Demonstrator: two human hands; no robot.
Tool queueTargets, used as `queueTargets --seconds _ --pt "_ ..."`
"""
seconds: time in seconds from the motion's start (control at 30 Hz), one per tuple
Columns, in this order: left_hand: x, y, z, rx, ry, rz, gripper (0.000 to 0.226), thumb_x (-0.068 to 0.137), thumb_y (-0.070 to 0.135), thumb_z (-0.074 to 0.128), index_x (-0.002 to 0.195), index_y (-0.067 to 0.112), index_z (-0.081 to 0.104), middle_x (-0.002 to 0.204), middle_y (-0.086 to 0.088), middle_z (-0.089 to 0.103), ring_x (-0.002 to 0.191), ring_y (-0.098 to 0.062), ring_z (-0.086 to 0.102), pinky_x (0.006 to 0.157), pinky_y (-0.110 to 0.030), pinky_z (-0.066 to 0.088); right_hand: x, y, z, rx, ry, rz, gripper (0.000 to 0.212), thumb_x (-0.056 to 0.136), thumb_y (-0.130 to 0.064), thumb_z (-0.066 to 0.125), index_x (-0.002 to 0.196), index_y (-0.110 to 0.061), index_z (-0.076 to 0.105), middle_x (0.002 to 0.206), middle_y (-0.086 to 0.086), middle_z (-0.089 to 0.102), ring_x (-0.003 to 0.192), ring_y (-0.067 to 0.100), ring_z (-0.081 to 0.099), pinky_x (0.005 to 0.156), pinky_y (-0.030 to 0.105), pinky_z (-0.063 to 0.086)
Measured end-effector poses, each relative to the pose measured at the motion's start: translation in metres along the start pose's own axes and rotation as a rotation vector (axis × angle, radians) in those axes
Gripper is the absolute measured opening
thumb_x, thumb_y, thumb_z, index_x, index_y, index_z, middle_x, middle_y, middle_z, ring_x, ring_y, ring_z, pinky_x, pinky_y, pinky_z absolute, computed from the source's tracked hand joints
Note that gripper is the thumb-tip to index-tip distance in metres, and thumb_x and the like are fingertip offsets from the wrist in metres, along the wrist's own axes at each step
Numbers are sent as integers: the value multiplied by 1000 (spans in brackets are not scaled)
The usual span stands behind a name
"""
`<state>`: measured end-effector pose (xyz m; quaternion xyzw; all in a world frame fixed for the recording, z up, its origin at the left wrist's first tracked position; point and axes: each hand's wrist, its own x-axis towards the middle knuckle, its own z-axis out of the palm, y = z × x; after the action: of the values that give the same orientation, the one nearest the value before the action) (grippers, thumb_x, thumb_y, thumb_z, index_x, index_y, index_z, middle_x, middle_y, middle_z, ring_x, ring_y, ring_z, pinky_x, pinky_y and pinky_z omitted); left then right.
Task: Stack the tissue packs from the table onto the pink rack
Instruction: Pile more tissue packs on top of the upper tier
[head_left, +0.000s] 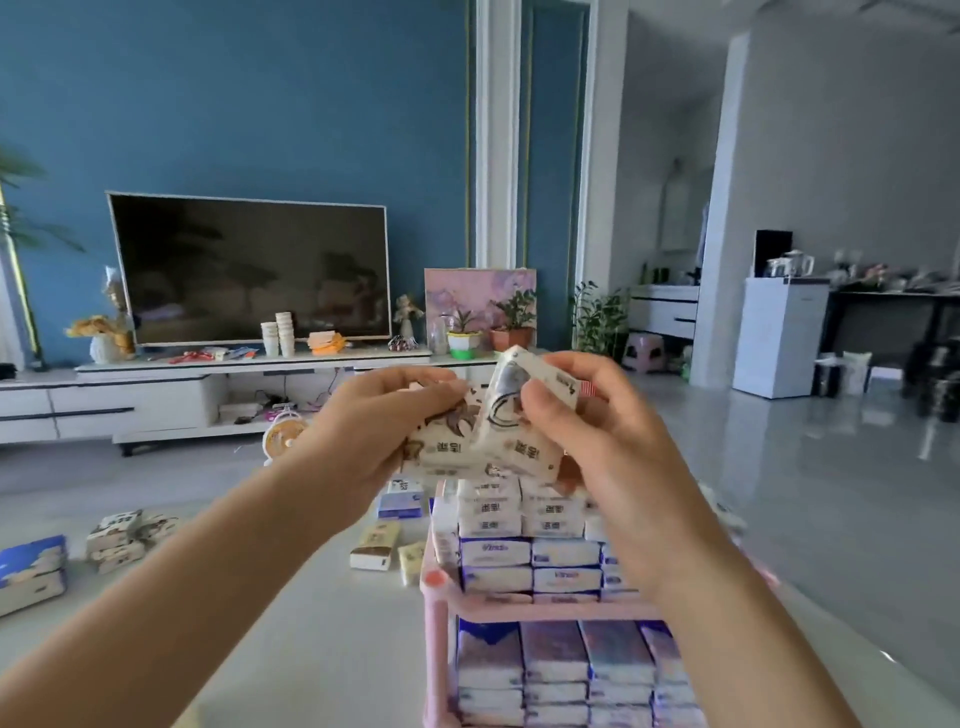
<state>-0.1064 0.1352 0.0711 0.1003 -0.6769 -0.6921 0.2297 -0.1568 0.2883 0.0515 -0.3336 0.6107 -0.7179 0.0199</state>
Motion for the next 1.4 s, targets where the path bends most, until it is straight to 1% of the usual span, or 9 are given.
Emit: queueTargets --seconds 0.2,0.33,0.57,0.7,0.87,0.97,1.1,1.23,1.4 --pt "68 -8 11 146 237 -55 23 73 19 76 87 8 63 73 -8 68 57 -15 65 59 -27 55 96 3 -46 -497 3 105 21 85 -24 66 102 -18 57 80 -2 60 64 10 54 50 21 41" --pt "92 -29 22 99 287 -171 34 70 26 79 83 7 54 85 -12 67 82 -22 65 76 -32 55 130 21 -48 -666 -171 345 20 85 -26 66 98 -11 59 75 5 61 60 15 51 47 23 37" --pt "109 -56 37 253 212 -209 29 92 31 53 71 14 44 82 -4 49 69 -15 46 62 -27 36 137 54 -35 -986 -242 289 41 89 -44 56 64 -16 38 62 1 40 50 14 37 44 23 28" --pt "115 -56 36 191 150 -294 41 95 33 42 124 4 47 123 -15 55 111 -28 52 98 -38 41 135 52 -38 -962 -231 268 36 92 -39 50 77 -7 54 71 4 48 55 15 47 47 21 36" --pt "119 -54 42 235 53 -313 58 95 45 38 139 8 35 138 -14 45 125 -31 44 106 -44 35 134 51 -36 -886 -275 296 32 87 -25 63 105 2 66 91 13 62 57 15 50 41 15 41" --pt "121 -56 43 245 9 -301 63 93 50 37 143 11 30 144 -13 38 129 -32 39 108 -45 31 135 51 -37 -871 -285 285 26 87 -23 63 102 -3 68 106 15 65 68 17 52 50 19 44" --pt "122 -58 42 224 2 -288 66 93 52 37 143 10 30 145 -14 36 130 -31 38 109 -44 31 136 49 -39 -868 -318 279 28 87 -23 63 102 0 67 93 10 60 68 18 51 51 21 43" --pt "118 -51 38 86 42 -256 70 93 58 32 145 11 24 151 -16 24 136 -33 28 112 -45 24 134 46 -40 -910 -231 201 35 85 -34 65 98 -2 63 83 10 59 67 19 54 69 34 49" --pt "100 -56 -21 45 216 -172 68 93 57 31 145 13 27 152 -10 23 139 -29 22 108 -51 22 115 24 -23 -948 -155 -24 33 89 -27 59 116 -9 57 117 5 54 80 13 49 79 29 41"
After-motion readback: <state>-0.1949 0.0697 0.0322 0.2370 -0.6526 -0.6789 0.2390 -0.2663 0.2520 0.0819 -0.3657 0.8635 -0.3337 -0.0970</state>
